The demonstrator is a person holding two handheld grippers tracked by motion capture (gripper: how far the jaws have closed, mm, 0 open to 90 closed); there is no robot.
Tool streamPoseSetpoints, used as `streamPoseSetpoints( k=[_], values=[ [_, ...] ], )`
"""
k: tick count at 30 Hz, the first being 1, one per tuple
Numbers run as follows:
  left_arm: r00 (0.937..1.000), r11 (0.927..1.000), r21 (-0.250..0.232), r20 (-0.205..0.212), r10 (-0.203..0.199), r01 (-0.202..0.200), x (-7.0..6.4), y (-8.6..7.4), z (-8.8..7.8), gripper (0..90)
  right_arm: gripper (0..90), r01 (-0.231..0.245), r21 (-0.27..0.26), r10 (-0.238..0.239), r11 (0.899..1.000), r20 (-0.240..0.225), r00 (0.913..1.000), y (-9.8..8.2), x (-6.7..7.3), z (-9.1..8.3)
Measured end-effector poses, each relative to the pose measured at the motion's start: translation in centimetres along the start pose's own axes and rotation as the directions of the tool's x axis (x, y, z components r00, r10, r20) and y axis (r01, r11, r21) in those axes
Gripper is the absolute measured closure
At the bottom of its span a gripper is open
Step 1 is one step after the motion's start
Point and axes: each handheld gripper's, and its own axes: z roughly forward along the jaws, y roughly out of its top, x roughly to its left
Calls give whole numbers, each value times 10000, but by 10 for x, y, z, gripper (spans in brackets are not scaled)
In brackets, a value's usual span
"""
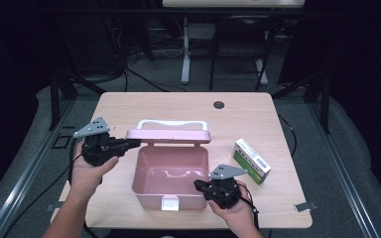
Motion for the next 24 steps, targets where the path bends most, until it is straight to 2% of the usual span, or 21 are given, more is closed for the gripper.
streamPoseSetpoints(
  k=[4, 8, 17, 23, 24],
  values=[
    [9999, 10000, -47, 105, -72, 72, 0, 1, 1, 889, 894, -110, -60, 110, 9999, -92, 9999, -3, 1, -3],
    [10000, 10000, 21, -2, 44, -44, 0, 1, 1, 889, 893, 2, -55, -2, 10000, -67, 10000, -4, 3, -4],
    [10000, 9999, -146, 19, -64, 65, 1, 1, 3, 889, 900, 33, 52, -32, 10000, -86, 10000, -4, 2, -5],
    [9997, 9999, -150, -232, 5, -9, 3, 1, 4, 884, 900, -17, 48, 17, 10000, -48, 10000, -4, 1, -5],
    [9997, 9998, -168, -224, -121, 117, 4, 1, 4, 883, 900, -19, 36, 20, 10000, -46, 10000, -4, 1, -5]
  ],
)
